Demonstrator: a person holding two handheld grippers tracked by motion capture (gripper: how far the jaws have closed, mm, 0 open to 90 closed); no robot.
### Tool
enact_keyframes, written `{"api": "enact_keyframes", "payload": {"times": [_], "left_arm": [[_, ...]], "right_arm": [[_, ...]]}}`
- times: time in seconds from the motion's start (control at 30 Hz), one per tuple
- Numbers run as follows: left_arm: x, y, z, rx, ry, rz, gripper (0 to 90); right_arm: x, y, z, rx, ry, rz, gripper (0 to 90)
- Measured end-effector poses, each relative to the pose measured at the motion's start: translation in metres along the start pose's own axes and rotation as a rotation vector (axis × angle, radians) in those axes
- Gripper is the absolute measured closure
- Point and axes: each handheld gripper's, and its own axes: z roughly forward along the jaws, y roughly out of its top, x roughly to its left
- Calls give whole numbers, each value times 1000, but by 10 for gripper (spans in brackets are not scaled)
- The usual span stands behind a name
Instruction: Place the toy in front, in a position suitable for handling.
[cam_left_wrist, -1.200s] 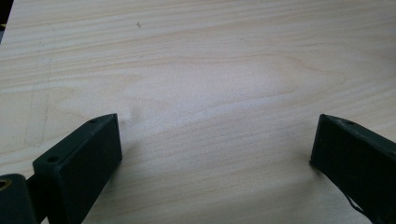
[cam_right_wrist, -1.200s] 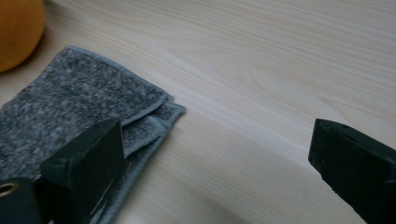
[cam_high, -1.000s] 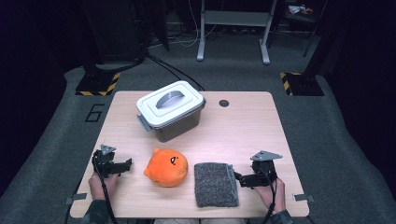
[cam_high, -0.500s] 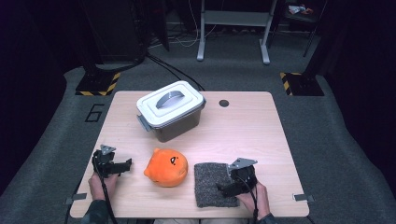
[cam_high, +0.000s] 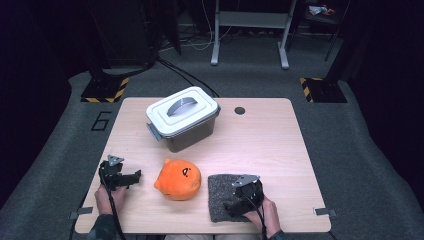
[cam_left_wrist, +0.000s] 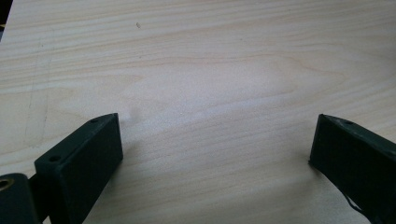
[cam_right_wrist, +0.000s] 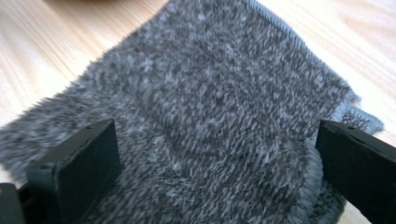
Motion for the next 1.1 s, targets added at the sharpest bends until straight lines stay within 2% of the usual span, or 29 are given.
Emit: {"api": "enact_keyframes", "payload": {"times": [0.07, 0.2, 0.27, 0.37, 0.47, 0.6, 0.73, 0.8, 0.87, 0.9, 0.93, 0.97, 1.1], "left_arm": [[0, 0, 0, 0, 0, 0, 21], [0, 0, 0, 0, 0, 1, 21], [0, 0, 0, 0, 0, 1, 21], [0, 0, 0, 0, 1, 1, 21], [0, 0, 0, -2, 0, 0, 22], [0, 0, 0, -1, 0, 1, 23], [0, 0, 0, -1, 0, 1, 23], [0, 0, 0, -3, -1, 0, 23], [0, 0, 0, -3, -1, 1, 24], [0, 0, 0, -3, -1, 1, 24], [0, 0, 0, -3, -1, 1, 24], [0, 0, 0, -1, 0, 1, 24], [0, 0, 0, 2, -3, 2, 25]], "right_arm": [[0, -4, 5, 21, -5, -12, 33], [0, -7, 7, 12, -14, -14, 47], [1, -7, 7, 10, -19, 1, 57], [0, -7, 7, 7, -14, -17, 71], [0, -8, 6, 8, -7, -10, 105], [-5, -9, 2, 4, -13, -6, 202], [-6, -9, 1, -12, -27, 37, 284], [-8, -9, 0, -15, -30, 23, 300], [-9, -9, -2, -15, -32, 37, 383], [-9, -9, -2, -15, -32, 37, 383], [-10, -9, -2, -23, -29, 25, 408], [-10, -9, -3, -22, -33, 41, 456], [-12, -10, -4, -38, -27, 35, 560]]}}
